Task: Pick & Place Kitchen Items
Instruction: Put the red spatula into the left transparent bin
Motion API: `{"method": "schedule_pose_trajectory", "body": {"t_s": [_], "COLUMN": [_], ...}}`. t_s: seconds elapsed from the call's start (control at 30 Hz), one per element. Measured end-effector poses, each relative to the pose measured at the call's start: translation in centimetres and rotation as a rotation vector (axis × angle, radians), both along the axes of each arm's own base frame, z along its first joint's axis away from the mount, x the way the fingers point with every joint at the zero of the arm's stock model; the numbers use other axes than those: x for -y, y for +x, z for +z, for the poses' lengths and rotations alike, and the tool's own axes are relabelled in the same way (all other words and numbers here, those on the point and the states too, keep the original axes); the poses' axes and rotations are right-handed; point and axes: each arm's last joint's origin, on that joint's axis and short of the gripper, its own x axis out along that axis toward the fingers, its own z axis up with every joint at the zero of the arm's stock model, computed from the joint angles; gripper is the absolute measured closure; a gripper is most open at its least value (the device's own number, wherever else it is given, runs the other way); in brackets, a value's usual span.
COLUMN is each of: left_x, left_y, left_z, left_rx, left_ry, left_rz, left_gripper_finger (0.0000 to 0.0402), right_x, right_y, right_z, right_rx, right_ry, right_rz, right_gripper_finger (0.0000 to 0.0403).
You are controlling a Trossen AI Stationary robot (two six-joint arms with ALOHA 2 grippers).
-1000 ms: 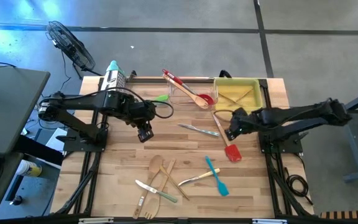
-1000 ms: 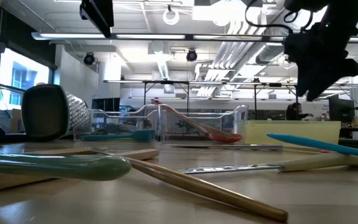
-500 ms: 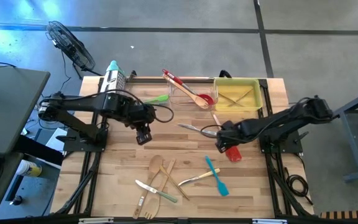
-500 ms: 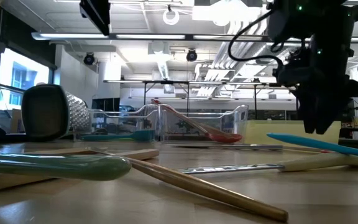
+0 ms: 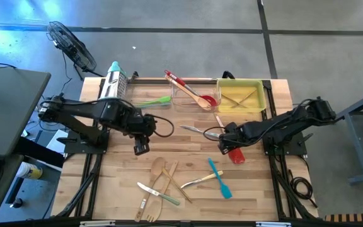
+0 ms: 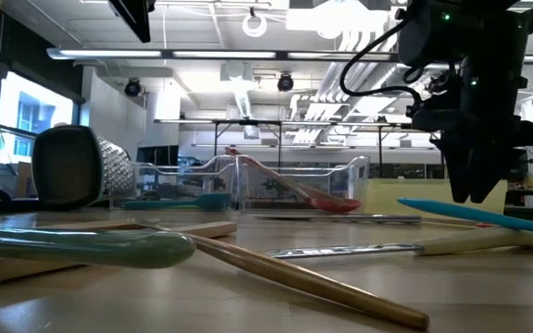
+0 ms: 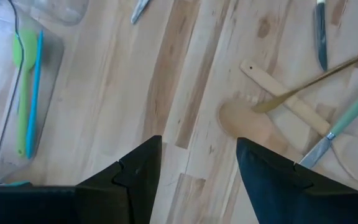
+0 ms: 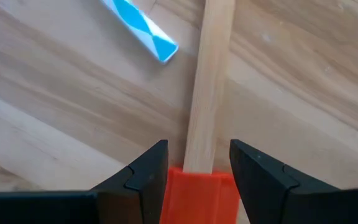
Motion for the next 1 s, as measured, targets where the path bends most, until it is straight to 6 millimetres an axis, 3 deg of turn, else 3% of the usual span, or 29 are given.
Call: {"method": "schedule_pose_trajectory", "body": {"t_s": [0.23,0.6,1.0], "left_x": [0.9,1.1,1.0], "left_y": [-0.3,-0.4,-0.4], "left_z": [-0.1,-0.1,-0.1], "left_rx": [-0.014,-0.018,-0.011], "left_ry": [0.006,0.007,0.027], "left_rz": [-0.035,-0.037,-0.027], "left_gripper_finger": [0.0201,0.0201,0.0201], "right_x": [-0.1,-0.2,1.7], "right_y": [0.1,0.8,1.6], "right_z": [-0.3,-2.6,-4.1], "right_rx": [-0.01,-0.117,-0.179], "right_ry": [0.026,0.08,0.243], "right_rz": [0.002,0.002,0.017], "right_gripper_finger": [0.0239,0.0239,0.0239]}}
